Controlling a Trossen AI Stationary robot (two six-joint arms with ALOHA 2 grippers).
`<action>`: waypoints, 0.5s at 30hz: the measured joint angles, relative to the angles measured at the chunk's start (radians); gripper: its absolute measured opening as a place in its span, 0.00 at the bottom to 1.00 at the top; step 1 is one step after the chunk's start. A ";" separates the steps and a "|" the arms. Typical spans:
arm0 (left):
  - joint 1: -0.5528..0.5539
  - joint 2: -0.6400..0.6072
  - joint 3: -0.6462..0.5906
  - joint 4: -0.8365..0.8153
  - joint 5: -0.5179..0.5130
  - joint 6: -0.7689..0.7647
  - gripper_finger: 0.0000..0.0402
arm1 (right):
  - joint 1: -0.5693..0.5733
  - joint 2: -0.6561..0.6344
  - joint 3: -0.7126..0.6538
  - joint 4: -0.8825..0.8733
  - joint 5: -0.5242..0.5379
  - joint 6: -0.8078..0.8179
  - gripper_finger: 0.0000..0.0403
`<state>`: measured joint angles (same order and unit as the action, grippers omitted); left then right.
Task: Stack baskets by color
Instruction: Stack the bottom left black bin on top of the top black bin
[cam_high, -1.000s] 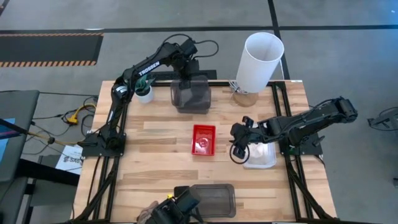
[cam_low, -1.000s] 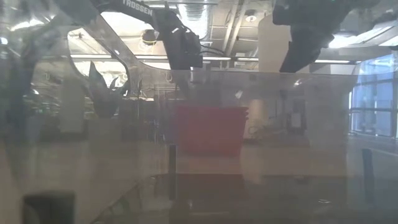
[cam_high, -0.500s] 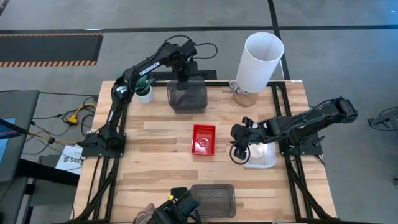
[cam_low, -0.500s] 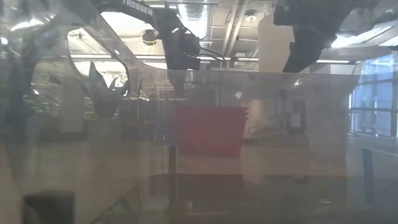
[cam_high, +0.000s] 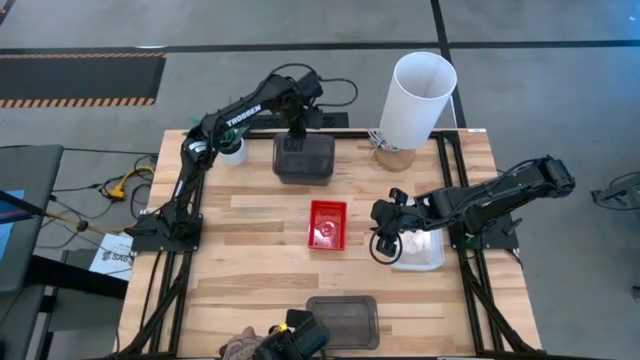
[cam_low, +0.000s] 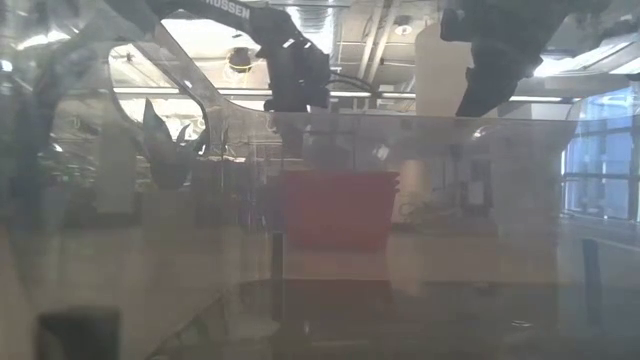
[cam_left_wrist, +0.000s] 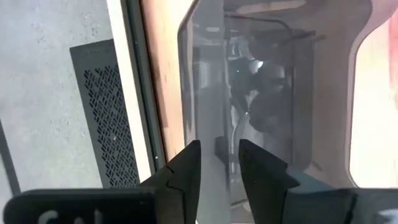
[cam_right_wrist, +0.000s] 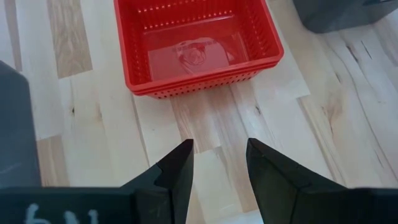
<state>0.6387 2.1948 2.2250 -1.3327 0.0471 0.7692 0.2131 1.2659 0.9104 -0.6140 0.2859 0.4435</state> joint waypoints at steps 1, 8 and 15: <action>0.002 0.000 0.000 0.001 0.000 0.000 0.24 | 0.000 0.000 0.000 0.000 0.000 0.000 0.42; 0.007 -0.001 -0.007 0.007 0.000 -0.011 0.13 | 0.000 0.000 0.000 -0.001 0.000 0.000 0.42; 0.009 -0.001 -0.052 0.002 0.000 0.028 0.01 | 0.010 0.000 0.000 -0.025 0.000 0.001 0.42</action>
<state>0.6479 2.1937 2.1733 -1.3304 0.0471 0.7971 0.2230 1.2659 0.9104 -0.6393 0.2862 0.4441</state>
